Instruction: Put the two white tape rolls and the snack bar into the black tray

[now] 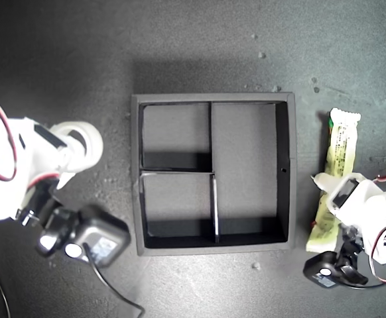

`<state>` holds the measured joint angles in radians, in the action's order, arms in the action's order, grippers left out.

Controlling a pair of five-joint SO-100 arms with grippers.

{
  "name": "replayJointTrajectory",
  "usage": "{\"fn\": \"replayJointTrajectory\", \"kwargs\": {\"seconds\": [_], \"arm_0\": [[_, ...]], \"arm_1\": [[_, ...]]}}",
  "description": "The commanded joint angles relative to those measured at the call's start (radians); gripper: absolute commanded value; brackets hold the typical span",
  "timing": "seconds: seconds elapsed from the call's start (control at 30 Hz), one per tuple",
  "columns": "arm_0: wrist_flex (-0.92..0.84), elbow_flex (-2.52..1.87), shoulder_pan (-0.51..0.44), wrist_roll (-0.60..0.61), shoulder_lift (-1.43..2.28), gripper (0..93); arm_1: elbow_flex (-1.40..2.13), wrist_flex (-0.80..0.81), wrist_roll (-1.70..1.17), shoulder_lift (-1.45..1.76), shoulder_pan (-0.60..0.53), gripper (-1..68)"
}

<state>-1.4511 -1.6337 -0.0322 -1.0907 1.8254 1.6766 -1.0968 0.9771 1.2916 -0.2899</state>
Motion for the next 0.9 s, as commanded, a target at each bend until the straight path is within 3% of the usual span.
{"fn": "replayJointTrajectory", "kwargs": {"seconds": [0.0, 0.13, 0.47, 0.6, 0.77, 0.87], "arm_0": [[-0.009, 0.158, -0.005, 0.025, -0.083, 0.0], [-0.052, 0.334, -0.014, 0.051, -0.245, 0.0], [-0.232, 0.747, -0.017, 0.086, -0.518, 0.0], [-0.374, 1.094, -0.018, 0.101, -0.723, 0.0], [-0.379, 1.184, -0.003, 0.100, -0.828, 0.1], [-0.379, 1.198, 0.002, 0.098, -0.876, 0.1]], "arm_1": [[0.008, 0.014, -0.112, -0.005, -0.020, 4.8], [-0.071, -0.114, -0.107, 0.009, -0.055, 1.2], [-0.650, -0.555, -0.189, -0.003, -0.107, 0.6], [-0.894, -0.563, -0.252, -0.044, -0.081, 0.5], [-1.284, -0.557, -0.341, -0.262, -0.009, 0.4], [-1.313, -0.494, -0.360, -0.293, 0.028, 0.6]]}}
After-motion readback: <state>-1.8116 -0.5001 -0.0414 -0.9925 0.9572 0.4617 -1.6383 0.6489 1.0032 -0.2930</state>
